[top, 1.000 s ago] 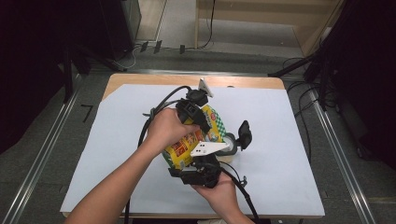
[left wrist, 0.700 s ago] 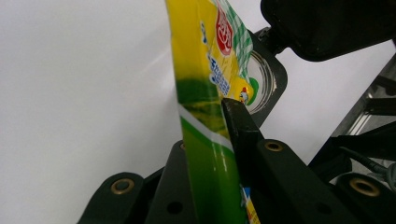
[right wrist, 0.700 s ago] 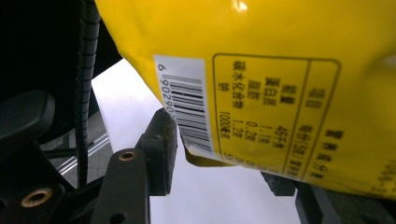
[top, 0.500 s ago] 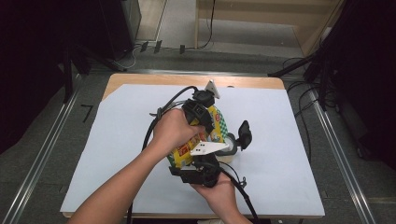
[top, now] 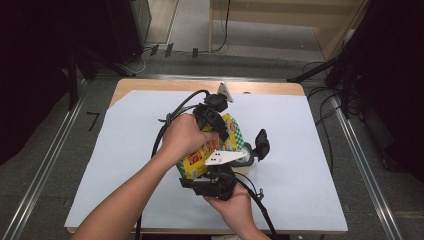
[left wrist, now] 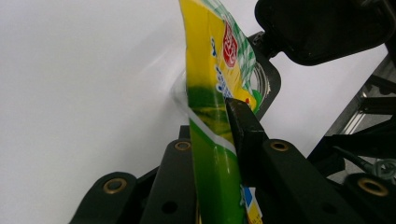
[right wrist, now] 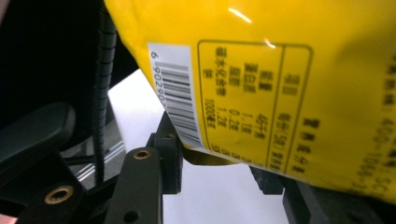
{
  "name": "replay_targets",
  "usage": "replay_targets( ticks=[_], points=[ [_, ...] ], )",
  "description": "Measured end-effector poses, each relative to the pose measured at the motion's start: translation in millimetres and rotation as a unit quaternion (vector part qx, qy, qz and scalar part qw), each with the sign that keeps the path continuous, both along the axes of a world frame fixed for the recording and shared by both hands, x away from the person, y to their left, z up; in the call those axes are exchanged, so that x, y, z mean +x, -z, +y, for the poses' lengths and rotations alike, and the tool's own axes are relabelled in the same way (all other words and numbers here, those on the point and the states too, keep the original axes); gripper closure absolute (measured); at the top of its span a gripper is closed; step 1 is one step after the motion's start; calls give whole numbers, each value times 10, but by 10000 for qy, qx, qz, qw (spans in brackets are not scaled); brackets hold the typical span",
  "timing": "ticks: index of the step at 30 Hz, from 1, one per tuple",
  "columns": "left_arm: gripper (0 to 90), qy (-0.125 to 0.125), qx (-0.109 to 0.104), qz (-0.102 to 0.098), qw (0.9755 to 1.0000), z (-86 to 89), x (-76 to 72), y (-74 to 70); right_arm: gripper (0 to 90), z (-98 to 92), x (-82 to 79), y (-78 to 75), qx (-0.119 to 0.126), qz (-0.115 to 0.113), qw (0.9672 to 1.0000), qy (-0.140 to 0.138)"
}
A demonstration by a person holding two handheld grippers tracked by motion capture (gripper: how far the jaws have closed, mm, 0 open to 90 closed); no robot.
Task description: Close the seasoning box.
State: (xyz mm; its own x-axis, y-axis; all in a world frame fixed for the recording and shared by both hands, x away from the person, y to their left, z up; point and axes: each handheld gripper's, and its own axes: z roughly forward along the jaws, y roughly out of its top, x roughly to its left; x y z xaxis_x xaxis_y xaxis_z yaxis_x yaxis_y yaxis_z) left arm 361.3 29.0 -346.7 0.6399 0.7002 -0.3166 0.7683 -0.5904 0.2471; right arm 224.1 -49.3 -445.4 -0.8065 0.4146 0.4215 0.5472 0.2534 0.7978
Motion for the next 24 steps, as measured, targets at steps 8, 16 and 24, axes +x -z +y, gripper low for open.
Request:
replay_targets(
  ticks=[8, 16, 24],
  points=[
    [848, 65, 113, -81, 9999, -23, -41, 1, 621, -27, 23, -4, 7, 34, 10000, 91],
    [866, -14, 401, -304, 9987, -46, -59, -19, 569, -28, -4, -24, -190, -164, 9993, 280],
    [868, -67, 484, -419, 9979, -80, -82, -41, 578, -22, -13, -44, -264, -174, 9987, 411]
  ],
)
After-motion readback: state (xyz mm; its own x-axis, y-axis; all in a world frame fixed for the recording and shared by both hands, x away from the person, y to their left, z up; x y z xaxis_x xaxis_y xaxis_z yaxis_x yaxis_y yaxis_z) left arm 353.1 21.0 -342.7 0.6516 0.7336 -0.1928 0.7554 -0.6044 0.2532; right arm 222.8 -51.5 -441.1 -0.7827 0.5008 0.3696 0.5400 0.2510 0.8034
